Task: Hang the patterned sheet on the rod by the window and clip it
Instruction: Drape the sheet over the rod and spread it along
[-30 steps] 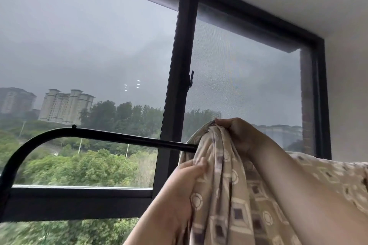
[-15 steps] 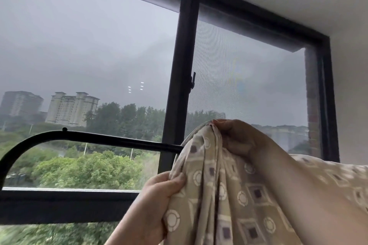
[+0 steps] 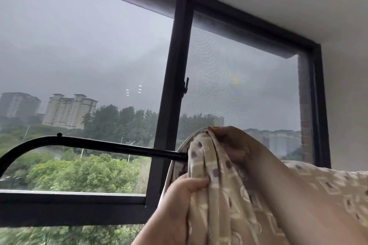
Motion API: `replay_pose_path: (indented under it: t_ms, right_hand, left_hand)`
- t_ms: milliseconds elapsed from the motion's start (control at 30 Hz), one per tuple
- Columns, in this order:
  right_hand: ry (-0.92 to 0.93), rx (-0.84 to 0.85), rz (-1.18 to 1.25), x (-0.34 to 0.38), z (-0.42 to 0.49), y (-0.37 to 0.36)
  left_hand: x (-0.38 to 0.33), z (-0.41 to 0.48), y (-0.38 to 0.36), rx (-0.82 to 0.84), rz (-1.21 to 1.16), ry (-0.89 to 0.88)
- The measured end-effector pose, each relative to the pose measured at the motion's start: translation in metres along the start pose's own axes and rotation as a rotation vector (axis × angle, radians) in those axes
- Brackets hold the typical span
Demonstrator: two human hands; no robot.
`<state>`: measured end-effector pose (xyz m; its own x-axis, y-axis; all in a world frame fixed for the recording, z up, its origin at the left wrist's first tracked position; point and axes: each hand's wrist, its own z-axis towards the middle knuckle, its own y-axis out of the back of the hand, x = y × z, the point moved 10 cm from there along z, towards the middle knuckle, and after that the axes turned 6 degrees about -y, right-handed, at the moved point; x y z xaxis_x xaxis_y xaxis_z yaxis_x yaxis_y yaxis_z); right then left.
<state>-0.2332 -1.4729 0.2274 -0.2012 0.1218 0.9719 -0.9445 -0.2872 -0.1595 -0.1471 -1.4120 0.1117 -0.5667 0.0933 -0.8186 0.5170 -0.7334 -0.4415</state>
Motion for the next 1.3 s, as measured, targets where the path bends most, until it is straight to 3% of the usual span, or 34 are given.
replay_pose_path:
  t_ms: [100,233,333,433,500,567,633,667,733,800,867,1000,1100,1233,1300]
  right_hand:
    - [-0.053,0.095,-0.058,-0.004,-0.005,-0.015]
    - [-0.055,0.159,-0.106,-0.005,-0.007,-0.032]
    - [-0.058,0.125,-0.102,-0.006,-0.002,-0.028]
    - [-0.043,0.022,-0.040,-0.004,-0.001,-0.008]
    - [-0.006,-0.004,-0.129,-0.001,-0.006,-0.006]
    - [-0.004,0.011,-0.329,-0.003,-0.010,-0.012]
    - [0.028,0.004,-0.313,0.001,-0.011,-0.008]
    - [0.034,0.023,-0.263,0.002,-0.013,-0.008]
    - [0.033,0.125,-0.154,0.001,-0.014,-0.014]
    - [0.047,0.143,-0.072,0.003,-0.012,-0.012]
    - [0.076,0.127,-0.047,0.005,-0.008,-0.006]
    - [0.067,0.149,-0.022,0.004,-0.007,-0.005]
    - [-0.012,0.090,-0.100,0.000,-0.004,0.004]
    - [-0.121,-0.001,-0.389,-0.006,-0.008,0.019]
    - [-0.152,0.020,-0.386,-0.008,-0.010,0.020]
  left_hand:
    - [-0.011,-0.005,-0.022,0.129,-0.240,0.064]
    - [-0.035,0.010,-0.001,-0.107,-0.410,-0.195]
    - [-0.031,0.017,-0.001,-0.134,-0.281,-0.213]
    - [-0.021,0.024,-0.013,-0.107,-0.080,-0.136]
    - [-0.012,0.023,-0.017,-0.097,0.011,-0.063]
    - [-0.027,0.020,0.005,-0.304,0.196,-0.216]
    - [-0.069,-0.005,0.022,-0.632,0.533,-0.545]
    - [-0.087,-0.021,0.013,-0.703,0.668,-0.666]
    - [-0.097,-0.022,-0.007,-0.678,0.993,-0.697]
    - [-0.090,-0.007,-0.019,-0.616,1.330,-0.560]
    - [-0.088,0.001,-0.021,-0.608,1.421,-0.525]
    - [-0.102,0.005,-0.019,-0.625,1.363,-0.635]
    - [-0.125,-0.007,-0.004,-0.669,1.046,-0.704]
    - [-0.193,-0.043,0.062,-0.899,0.674,-0.834]
    - [-0.214,-0.053,0.092,-0.925,0.572,-0.806]
